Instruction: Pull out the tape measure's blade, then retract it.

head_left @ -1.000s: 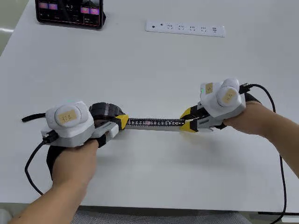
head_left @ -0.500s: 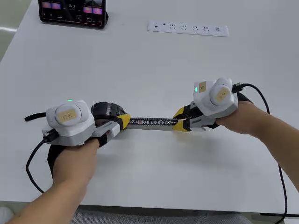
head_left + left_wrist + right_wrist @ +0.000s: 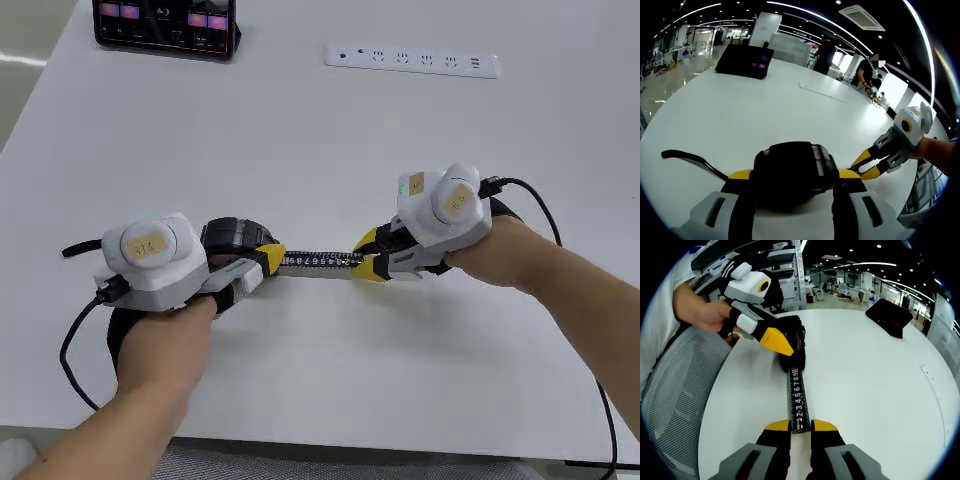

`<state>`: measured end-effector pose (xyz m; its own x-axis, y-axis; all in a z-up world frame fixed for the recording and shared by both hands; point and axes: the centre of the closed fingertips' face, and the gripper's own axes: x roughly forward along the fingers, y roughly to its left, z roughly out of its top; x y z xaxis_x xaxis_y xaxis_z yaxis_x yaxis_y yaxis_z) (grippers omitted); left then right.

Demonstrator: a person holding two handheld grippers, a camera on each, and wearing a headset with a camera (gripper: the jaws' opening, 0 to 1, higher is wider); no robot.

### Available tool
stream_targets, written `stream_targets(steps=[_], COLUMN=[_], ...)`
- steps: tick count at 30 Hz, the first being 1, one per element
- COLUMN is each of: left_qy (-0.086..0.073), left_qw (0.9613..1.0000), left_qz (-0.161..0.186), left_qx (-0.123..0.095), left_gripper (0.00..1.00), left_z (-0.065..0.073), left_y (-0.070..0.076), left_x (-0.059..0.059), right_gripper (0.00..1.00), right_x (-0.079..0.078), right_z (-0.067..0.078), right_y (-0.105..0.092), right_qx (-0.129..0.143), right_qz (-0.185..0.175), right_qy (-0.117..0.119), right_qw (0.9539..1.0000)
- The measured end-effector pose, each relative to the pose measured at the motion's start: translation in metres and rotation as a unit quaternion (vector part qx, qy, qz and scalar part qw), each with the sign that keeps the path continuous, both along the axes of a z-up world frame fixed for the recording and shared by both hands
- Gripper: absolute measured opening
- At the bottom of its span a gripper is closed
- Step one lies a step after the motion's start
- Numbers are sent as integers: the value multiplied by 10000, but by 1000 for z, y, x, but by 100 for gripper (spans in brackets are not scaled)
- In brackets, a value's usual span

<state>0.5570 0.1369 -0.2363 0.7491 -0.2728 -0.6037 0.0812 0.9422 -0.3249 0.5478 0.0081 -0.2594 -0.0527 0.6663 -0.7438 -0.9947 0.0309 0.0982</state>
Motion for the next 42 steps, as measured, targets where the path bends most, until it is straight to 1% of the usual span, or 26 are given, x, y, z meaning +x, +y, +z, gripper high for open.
stream_targets(steps=[13,16,23,29,42], left_qy=[2,18,17,19,9], left_qw=[10000,10000,10000,10000,9999], left_qz=[-11,-3,-8,-27,-10], left_qx=[-32,-52,-51,-44,-107], left_gripper=[58,58,58,58,58], left_z=[0,0,0,-1,0], left_y=[0,0,0,0,0], left_x=[0,-1,-1,-1,0], right_gripper=[11,11,11,11,11], right_x=[-2,-3,-4,-5,-5], right_z=[-2,0,-1,-1,-1], right_y=[24,32,45,53,72], right_qx=[200,318,360,430,528], right_qz=[0,-44,3,-1,44], right_qy=[62,154,147,193,199], right_qw=[9998,9994,9992,9989,9984])
